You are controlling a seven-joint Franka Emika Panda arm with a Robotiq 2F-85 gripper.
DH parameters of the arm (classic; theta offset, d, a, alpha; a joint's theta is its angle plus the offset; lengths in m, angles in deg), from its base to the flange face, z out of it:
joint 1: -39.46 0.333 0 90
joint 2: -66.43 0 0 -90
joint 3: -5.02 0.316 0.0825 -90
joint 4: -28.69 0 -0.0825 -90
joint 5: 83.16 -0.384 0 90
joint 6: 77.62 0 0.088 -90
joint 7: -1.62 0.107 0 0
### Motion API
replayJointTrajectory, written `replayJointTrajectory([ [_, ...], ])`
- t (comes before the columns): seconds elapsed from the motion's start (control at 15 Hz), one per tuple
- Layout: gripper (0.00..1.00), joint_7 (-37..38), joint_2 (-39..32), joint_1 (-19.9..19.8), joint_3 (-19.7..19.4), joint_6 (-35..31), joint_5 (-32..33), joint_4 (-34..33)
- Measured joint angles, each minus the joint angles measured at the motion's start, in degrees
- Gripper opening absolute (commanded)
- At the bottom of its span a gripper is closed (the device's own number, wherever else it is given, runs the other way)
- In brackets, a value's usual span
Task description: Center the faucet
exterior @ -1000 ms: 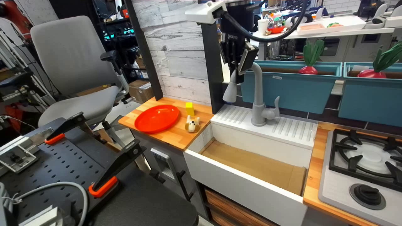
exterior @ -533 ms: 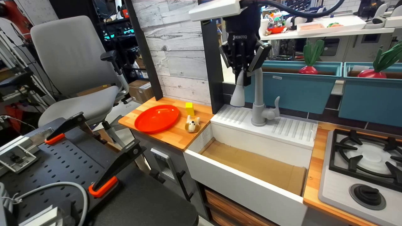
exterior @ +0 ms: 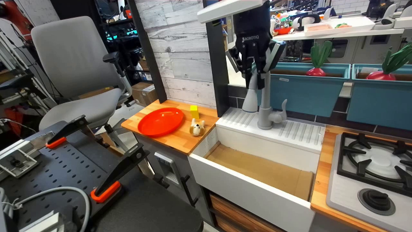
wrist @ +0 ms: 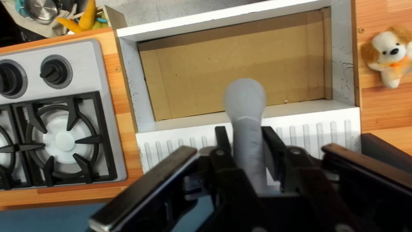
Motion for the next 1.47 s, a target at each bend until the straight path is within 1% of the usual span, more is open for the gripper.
replayJointTrajectory([
  [0.2, 0.86, 0.07, 0.0, 0.16, -0.22, 0.36, 2.83, 0.01],
  [0.33, 1.0, 0.54, 0.02, 0.15, -0.56, 0.36, 3.44, 0.27],
  [0.6, 1.0, 3.67, 0.29, 0.0, -0.95, -0.95, 3.05, 1.92],
  [0.93, 1.0, 5.47, 1.87, -0.1, 0.52, -7.33, 0.35, 6.88],
  [1.07, 1.0, 5.54, 4.22, -0.07, 1.48, -11.04, -0.86, 10.61],
  [1.27, 1.0, 5.54, 10.47, 0.14, 2.99, -16.51, -2.45, 18.52],
  [1.33, 1.0, 5.54, 12.85, 0.29, 3.41, -17.75, -2.67, 21.25],
  [1.47, 1.0, 6.42, 17.11, 1.65, 2.96, -17.99, -1.6, 25.97],
])
